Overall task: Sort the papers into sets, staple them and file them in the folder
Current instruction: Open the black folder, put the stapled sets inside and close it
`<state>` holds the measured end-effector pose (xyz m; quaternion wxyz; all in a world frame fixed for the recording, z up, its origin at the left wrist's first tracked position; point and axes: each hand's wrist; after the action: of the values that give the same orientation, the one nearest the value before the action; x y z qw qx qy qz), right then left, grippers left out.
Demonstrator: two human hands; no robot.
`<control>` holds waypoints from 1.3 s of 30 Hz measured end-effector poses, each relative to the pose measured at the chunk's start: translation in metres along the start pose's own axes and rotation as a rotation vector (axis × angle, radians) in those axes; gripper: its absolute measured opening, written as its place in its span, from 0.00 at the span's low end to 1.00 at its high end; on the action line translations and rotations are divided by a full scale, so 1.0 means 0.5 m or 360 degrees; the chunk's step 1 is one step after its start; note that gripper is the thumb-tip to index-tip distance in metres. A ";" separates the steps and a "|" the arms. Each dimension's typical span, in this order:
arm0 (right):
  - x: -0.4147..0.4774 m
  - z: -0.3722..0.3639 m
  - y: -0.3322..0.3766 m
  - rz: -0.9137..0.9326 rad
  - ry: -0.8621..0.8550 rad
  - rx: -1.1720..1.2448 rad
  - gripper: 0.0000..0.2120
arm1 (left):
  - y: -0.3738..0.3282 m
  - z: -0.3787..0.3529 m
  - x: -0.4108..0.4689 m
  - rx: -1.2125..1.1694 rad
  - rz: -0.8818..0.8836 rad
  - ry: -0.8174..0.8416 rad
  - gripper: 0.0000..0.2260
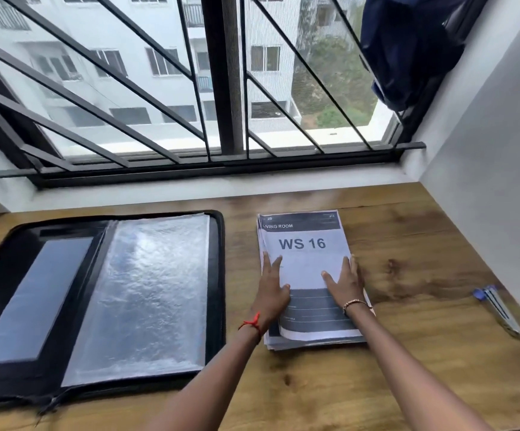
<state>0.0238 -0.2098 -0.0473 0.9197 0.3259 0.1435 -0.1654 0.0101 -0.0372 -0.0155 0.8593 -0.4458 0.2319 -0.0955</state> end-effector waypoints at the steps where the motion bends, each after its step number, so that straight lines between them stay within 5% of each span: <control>1: -0.001 0.001 -0.001 0.0005 0.0003 0.0009 0.34 | -0.001 -0.001 -0.002 -0.0034 -0.0015 -0.0033 0.29; 5: 0.000 0.003 -0.003 0.0005 0.0011 0.0071 0.34 | -0.001 0.011 -0.002 -0.0403 -0.0121 -0.0303 0.25; 9: 0.002 0.015 0.002 0.0005 -0.0053 0.0167 0.32 | -0.005 0.030 0.013 -0.0955 0.0107 -0.0287 0.19; 20: 0.011 0.047 0.007 -0.0089 -0.0280 0.0332 0.25 | -0.016 0.012 0.010 -0.0453 0.0136 -0.0434 0.18; 33: 0.031 0.046 0.018 -0.0190 -0.0356 0.0360 0.23 | -0.008 0.025 0.014 -0.0771 -0.0097 -0.0393 0.24; 39: 0.033 0.037 0.030 -0.0260 -0.0453 0.0182 0.18 | -0.006 0.024 0.022 -0.0865 -0.0127 -0.0189 0.15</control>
<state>0.0477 -0.2141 -0.0314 0.8942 0.3382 0.0281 -0.2919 0.0258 -0.0345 -0.0104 0.7158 -0.6735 0.1805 -0.0372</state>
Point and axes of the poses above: each hand's wrist, its own x-axis towards the middle knuckle, its own z-axis out of the back of the hand, y = z × x, and after that the axes turned 13 degrees about y, right-handed
